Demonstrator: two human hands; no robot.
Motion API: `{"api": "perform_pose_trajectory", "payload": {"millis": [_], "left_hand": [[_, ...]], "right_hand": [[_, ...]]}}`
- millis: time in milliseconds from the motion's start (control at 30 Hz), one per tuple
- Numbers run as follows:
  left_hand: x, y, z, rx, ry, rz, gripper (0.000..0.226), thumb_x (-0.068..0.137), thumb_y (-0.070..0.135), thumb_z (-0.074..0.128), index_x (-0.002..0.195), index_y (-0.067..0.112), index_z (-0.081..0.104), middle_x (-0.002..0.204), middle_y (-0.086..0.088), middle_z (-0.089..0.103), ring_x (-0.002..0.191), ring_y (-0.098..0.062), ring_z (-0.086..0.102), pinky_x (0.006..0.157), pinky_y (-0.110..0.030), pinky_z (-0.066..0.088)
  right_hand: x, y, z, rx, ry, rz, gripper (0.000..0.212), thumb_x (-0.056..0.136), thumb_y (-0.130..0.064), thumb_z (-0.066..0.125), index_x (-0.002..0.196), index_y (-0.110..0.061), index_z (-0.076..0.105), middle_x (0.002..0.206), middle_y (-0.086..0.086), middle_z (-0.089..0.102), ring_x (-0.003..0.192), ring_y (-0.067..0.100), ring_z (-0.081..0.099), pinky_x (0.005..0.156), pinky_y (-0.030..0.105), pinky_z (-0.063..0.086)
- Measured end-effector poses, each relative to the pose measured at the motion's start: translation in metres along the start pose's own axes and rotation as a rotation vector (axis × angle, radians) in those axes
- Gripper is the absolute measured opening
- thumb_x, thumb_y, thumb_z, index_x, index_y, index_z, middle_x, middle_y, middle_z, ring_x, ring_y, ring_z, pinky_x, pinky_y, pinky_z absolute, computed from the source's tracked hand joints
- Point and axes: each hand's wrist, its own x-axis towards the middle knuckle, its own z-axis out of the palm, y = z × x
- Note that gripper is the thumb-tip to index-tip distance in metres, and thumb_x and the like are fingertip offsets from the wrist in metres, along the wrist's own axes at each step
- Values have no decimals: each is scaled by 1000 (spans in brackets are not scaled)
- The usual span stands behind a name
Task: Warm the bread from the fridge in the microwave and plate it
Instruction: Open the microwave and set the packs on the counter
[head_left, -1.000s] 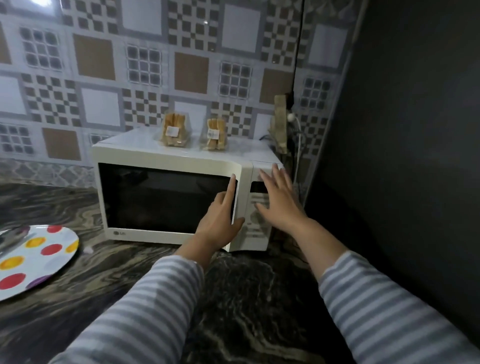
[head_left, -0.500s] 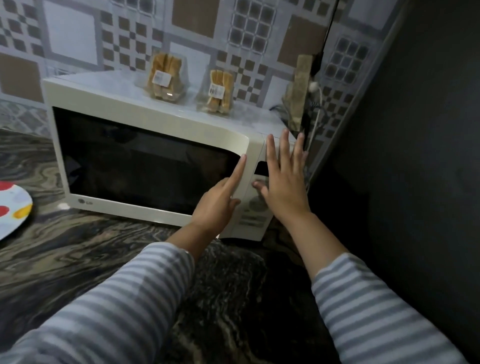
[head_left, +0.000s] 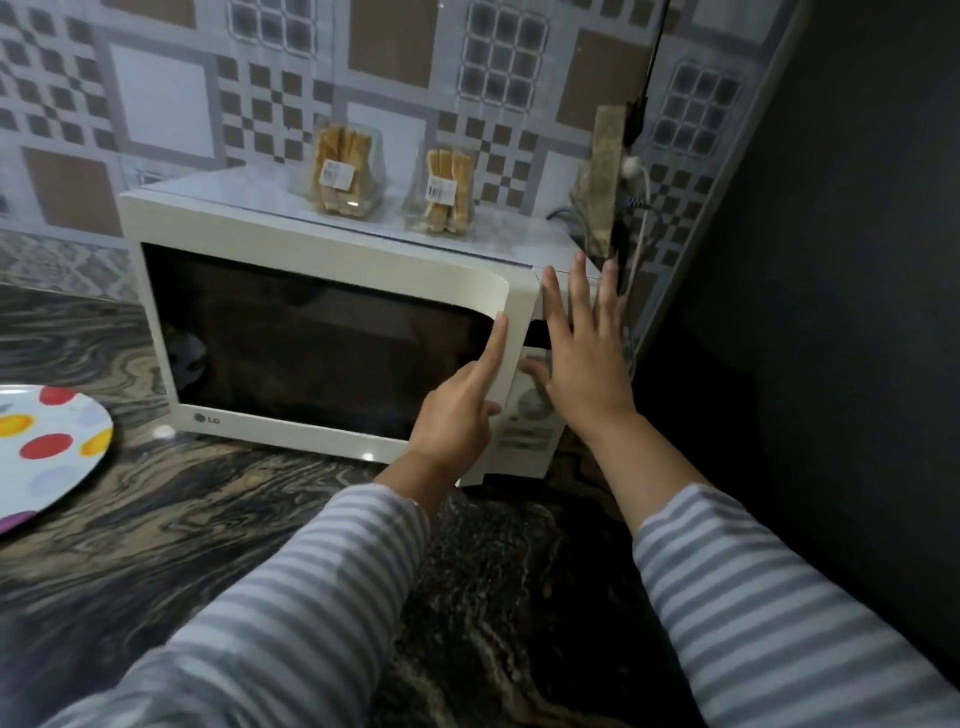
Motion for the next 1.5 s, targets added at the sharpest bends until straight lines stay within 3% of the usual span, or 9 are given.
{"api": "perform_pose_trajectory", "payload": {"millis": [167,333,433,500,600,700,900,1200,1500], "left_hand": [[-14,5,-12,28,-35,22,112,88,3,60,132,64,-24,74,8,44,66,-10,48,68,-27,48],[-19,11,-43,134,-168,47,91,92,25,59,144,52,-12,98,5,51,83,-14,56,72,-38,53],[-9,17,-80,442,102,163,56,94,30,52,145,33,31,110,0,52,99,-20,54,68,-38,52],[5,23,-101,595,269,145,47,94,34,48,140,27,40,122,-5,49,112,-25,49,83,-39,47],[31,28,-122,717,116,-101,57,97,53,26,150,31,19,156,-2,20,144,-24,15,115,-50,16],[39,29,-128,725,-148,-257,68,92,66,9,151,34,8,161,6,2,148,-16,-9,115,-58,-6],[24,40,-131,721,-208,-290,84,82,80,10,152,35,0,161,11,-6,147,-14,-14,112,-64,-2],[-18,54,-168,674,-263,-224,100,67,90,6,151,36,5,160,14,-4,147,-12,-11,112,-67,1],[-87,64,-241,629,-314,-126,113,57,92,-4,152,33,9,161,10,1,148,-12,-4,114,-62,-3]], "right_hand": [[-1,-4,-12,21,-55,37,95,92,-37,58,150,-24,-16,158,12,-20,143,39,-21,111,47,-14],[-8,-3,-36,156,-161,77,94,88,-22,56,151,-31,-13,159,5,-22,144,30,-24,116,53,-11],[-11,-4,-54,327,-151,124,84,86,-21,51,153,-30,1,162,2,-8,147,24,-16,117,53,-8],[-8,-6,-62,370,-106,113,74,90,-30,46,153,-29,8,162,1,0,148,22,-10,118,53,-5],[0,-12,-69,320,-145,77,73,93,-58,36,153,-30,6,162,0,-1,148,21,-12,117,53,-6],[3,-19,-69,262,-240,58,77,92,-65,33,153,-27,4,162,1,-3,147,22,-15,116,54,-10],[-10,-27,-69,291,-184,55,72,95,-49,45,152,-23,10,162,-2,7,148,21,-11,117,57,-5],[-59,-68,-113,229,-132,81,71,93,-54,44,151,-23,17,162,4,7,148,21,-13,115,53,-12],[-120,-160,-176,237,-77,121,73,91,-62,43,150,-26,19,161,3,9,148,19,-13,109,46,-20]]}}
